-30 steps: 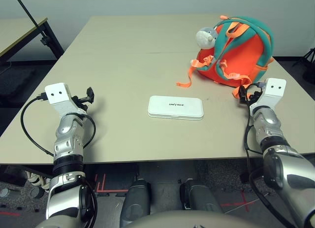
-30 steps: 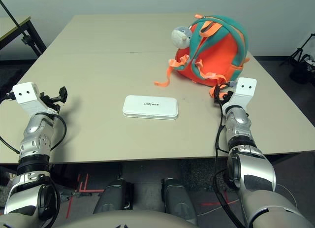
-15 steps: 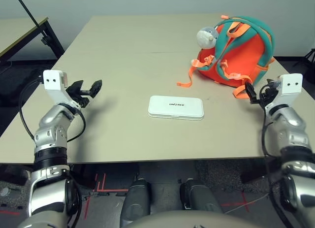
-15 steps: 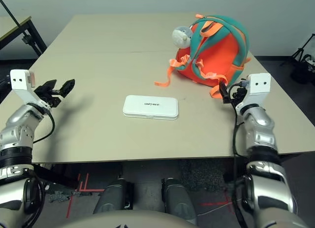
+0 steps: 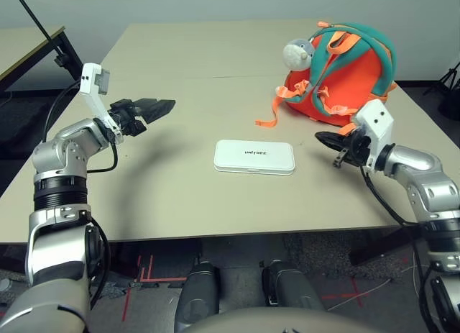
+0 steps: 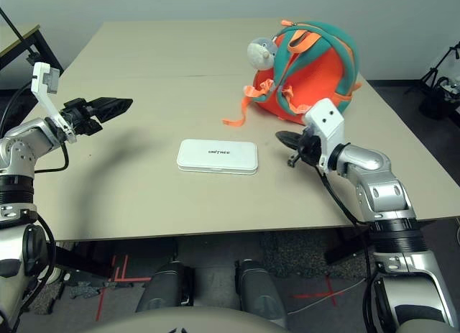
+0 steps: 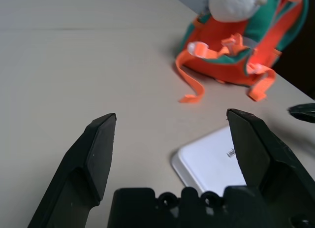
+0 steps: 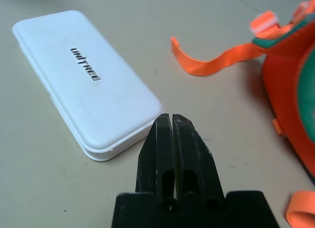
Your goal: Put the pencil case into the backpack and zip it.
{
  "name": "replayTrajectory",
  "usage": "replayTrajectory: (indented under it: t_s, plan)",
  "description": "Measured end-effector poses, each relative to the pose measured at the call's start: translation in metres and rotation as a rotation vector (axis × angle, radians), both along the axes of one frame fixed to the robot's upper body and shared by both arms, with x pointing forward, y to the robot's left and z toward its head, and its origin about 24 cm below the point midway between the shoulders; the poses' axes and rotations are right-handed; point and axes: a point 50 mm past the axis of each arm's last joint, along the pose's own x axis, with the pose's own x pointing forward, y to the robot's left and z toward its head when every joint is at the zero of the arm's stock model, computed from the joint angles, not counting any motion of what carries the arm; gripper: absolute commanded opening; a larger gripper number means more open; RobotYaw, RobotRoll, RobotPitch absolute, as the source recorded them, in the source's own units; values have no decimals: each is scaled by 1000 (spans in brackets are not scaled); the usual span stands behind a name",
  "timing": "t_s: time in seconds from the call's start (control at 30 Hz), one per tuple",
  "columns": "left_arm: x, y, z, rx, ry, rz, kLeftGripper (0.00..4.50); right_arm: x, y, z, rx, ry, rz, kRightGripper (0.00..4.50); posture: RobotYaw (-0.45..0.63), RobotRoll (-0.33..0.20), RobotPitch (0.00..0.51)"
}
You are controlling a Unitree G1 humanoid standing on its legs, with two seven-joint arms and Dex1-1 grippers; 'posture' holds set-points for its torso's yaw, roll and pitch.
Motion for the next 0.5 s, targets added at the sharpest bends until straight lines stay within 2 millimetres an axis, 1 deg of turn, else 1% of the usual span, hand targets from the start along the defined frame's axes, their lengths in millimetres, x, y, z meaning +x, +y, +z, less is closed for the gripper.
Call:
replayTrajectory:
  t_s: [0.1,0.2,0.4,0.5]
  plan:
    - [3,-6,-5,-33,69,-67,4500,4,6,3,-48,-21,35,8,-94,0,13]
    - [5,-9,-10,-51,123,-109,4500,8,7,2,-84,-28,45,8,-100,0,14]
    - [11,-18,-25,-115,188,-167,4500,13,10,-9,-190,-32,70,8,-108,0,14]
    - [11,-21,-31,-133,201,-214,4500,16,9,-13,-242,-44,74,8,-122,0,12]
